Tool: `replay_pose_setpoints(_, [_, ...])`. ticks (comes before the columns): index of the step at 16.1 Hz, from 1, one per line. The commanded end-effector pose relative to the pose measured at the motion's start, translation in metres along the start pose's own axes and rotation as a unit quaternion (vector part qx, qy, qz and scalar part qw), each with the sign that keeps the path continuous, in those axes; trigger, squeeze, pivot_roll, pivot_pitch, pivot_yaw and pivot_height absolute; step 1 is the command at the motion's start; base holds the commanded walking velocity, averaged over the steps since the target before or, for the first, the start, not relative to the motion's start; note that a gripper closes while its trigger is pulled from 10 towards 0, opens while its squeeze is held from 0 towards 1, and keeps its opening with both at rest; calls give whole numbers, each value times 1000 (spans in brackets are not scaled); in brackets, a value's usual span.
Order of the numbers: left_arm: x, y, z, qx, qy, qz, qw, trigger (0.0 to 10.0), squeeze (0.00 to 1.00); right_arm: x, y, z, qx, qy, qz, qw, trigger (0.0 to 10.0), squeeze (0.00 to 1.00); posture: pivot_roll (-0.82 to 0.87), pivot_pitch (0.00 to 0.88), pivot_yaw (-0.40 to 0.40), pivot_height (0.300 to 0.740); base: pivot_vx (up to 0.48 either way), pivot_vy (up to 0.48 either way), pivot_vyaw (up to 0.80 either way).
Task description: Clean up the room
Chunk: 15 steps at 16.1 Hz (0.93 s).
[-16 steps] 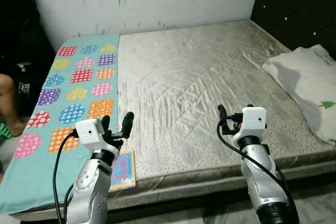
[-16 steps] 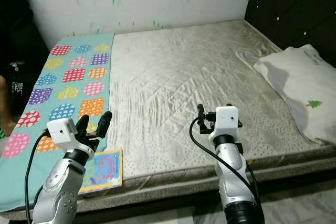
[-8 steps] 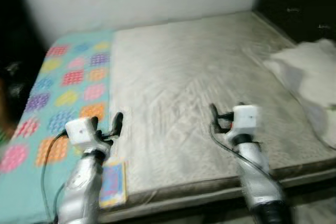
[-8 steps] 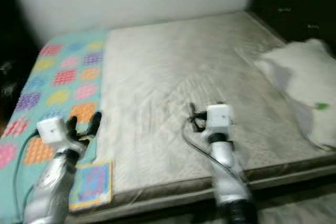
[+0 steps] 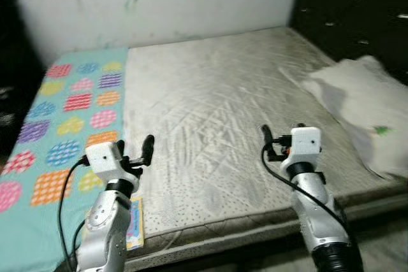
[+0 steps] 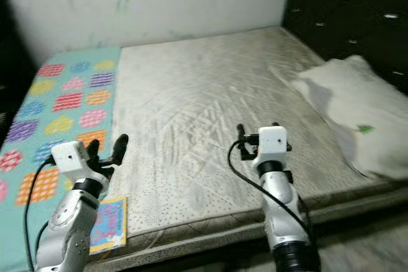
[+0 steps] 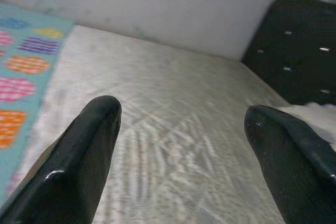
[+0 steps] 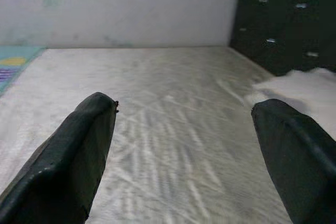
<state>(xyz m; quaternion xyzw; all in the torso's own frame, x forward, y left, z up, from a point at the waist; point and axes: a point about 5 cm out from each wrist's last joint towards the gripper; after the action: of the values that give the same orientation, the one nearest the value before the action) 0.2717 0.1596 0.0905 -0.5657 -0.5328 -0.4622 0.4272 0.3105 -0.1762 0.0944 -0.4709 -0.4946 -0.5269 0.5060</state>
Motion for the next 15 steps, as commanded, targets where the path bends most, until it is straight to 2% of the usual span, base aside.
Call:
replay_pose_setpoints(1, [3, -1, 6, 8, 7, -4, 1000, 10000, 0, 1, 2, 6, 11, 0, -2, 1000, 10000, 0, -60, 16, 71, 740, 0, 480, 0])
replay_pose_setpoints(7, [-6, -5, -3, -1, -8, 10, 1000, 10000, 0, -3, -2, 7, 26, -20, 4, 999, 10000, 0, -66, 19, 77, 740, 0, 480, 0])
replay_pose_setpoints(11, [-10, -8, 3, 18, -12, 17, 1000, 10000, 0, -5, -5, 9, 40, -32, 7, 999, 10000, 0, -86, 16, 86, 740, 0, 480, 0])
replay_pose_setpoints(15, [-14, -11, 6, 26, -15, 25, 999, 10000, 0, -5, -3, 12, 42, -10, 13, 999, 10000, 0, -84, 15, 94, 740, 0, 480, 0])
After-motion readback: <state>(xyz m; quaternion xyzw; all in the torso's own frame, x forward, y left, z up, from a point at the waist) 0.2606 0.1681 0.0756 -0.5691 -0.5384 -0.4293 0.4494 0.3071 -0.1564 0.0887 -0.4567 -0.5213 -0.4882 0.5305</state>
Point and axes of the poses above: a point about 5 cm out from each wrist's last joint towards the gripper, its own y axis pointing out of the wrist towards the gripper, its own x axis along the axis of the wrist's last joint, z = x × y, and after that the axes turned 9 degrees about y, right-handed
